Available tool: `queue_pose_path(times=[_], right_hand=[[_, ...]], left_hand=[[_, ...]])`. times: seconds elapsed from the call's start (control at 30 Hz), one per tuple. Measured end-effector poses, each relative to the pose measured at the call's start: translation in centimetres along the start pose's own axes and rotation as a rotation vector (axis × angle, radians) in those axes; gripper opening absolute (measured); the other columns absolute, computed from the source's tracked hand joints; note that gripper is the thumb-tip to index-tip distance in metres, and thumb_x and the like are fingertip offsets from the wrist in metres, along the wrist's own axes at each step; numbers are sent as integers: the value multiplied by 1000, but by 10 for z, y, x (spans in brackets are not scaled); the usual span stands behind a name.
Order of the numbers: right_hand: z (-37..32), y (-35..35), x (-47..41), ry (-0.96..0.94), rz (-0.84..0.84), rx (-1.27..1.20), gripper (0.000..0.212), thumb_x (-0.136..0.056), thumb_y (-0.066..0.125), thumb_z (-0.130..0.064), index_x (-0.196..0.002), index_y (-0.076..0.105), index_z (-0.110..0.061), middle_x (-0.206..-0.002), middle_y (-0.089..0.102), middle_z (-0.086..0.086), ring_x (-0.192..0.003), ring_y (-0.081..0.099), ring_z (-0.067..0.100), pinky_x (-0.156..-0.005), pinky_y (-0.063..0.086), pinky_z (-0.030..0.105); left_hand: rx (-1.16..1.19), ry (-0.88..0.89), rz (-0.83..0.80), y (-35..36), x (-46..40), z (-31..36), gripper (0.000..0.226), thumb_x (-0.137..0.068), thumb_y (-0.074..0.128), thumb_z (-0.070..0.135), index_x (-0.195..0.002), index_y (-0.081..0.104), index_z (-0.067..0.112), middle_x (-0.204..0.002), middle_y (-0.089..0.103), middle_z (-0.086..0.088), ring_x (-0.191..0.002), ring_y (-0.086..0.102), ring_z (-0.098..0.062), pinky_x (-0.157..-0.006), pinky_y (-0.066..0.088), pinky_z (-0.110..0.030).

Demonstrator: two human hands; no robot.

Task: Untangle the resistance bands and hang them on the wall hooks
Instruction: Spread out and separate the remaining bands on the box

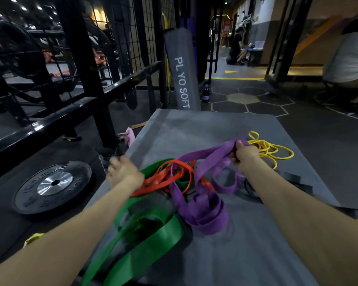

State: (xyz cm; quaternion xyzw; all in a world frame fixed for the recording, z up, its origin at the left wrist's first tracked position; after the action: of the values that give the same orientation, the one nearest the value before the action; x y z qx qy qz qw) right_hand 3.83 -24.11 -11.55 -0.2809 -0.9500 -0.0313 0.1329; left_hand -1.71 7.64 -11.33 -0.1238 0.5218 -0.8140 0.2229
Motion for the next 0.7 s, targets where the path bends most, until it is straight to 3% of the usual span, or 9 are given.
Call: queue_pose_path(times=[0.07, 0.13, 0.23, 0.33, 0.4, 0.53, 0.6, 0.7], right_hand=[[3, 0, 0, 11, -16, -4, 33, -98, 46, -24, -70, 44, -7, -57, 46, 9, -17, 36, 8, -27, 28, 9], [3, -1, 2, 22, -25, -24, 34, -98, 46, -24, -68, 41, -9, -56, 44, 9, -23, 39, 12, -28, 27, 9], [2, -5, 4, 67, -43, -100, 31, -98, 46, -23, -70, 41, -10, -59, 44, 8, -38, 40, 15, -28, 28, 10], [2, -8, 5, 109, -111, -229, 25, -95, 52, -18, -72, 43, -12, -57, 45, 5, -30, 44, 10, -28, 31, 10], [2, -6, 6, 111, -170, -280, 24, -91, 57, -9, -70, 45, -11, -53, 48, 4, -23, 43, 3, -29, 36, 11], [-4, -1, 4, 51, -195, -262, 29, -89, 56, 4, -69, 43, -12, -64, 45, 6, -23, 44, 0, -31, 40, 11], [-12, -1, 1, 9, -181, -261, 31, -90, 54, 3, -67, 40, -12, -64, 42, 6, -23, 43, 0, -30, 39, 11], [-21, -1, 0, -22, -177, -257, 33, -92, 52, 0, -66, 36, -13, -64, 39, 6, -35, 50, 7, -31, 40, 11]], left_hand=[[65, 436, 140, 3, 16, 30, 53, -76, 60, 7, -127, 44, 11, -132, 36, -14, -122, 40, -35, -105, 34, -42], [123, 831, 104, 17, 30, 57, 45, -73, 57, 1, -117, 54, 13, -122, 50, -10, -113, 52, -32, -97, 42, -41], [-102, 1024, -80, 47, 41, 79, 50, -78, 58, 11, -127, 47, 20, -131, 50, -1, -123, 48, -25, -103, 37, -36], [-541, 1065, -38, 71, 39, 81, 59, -85, 56, 28, -139, 34, 24, -138, 43, 0, -130, 37, -22, -108, 24, -35], [-678, 1026, 5, 76, 36, 79, 60, -86, 53, 33, -141, 31, 22, -132, 49, -2, -128, 37, -24, -106, 25, -36], [-733, 987, 47, 65, 33, 82, 34, -93, 45, 35, -120, 56, 18, -111, 67, -3, -115, 50, -25, -97, 30, -35], [-546, 902, -17, 52, 25, 75, 33, -94, 44, 43, -104, 66, 22, -103, 69, -3, -108, 57, -26, -88, 35, -34], [231, 593, -168, 22, 2, 54, 26, -93, 52, 33, -90, 72, 17, -92, 72, -9, -93, 66, -28, -82, 49, -33]])
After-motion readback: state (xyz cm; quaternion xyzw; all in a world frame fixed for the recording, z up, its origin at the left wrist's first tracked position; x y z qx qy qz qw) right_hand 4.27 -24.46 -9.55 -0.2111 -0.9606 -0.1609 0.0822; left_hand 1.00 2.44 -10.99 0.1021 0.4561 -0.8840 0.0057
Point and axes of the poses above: each hand's wrist, its own x-axis away from the middle knuckle, its own y-axis out of the palm, z = x × y, the point moved 3 cm from there along -x, towards the middle knuckle
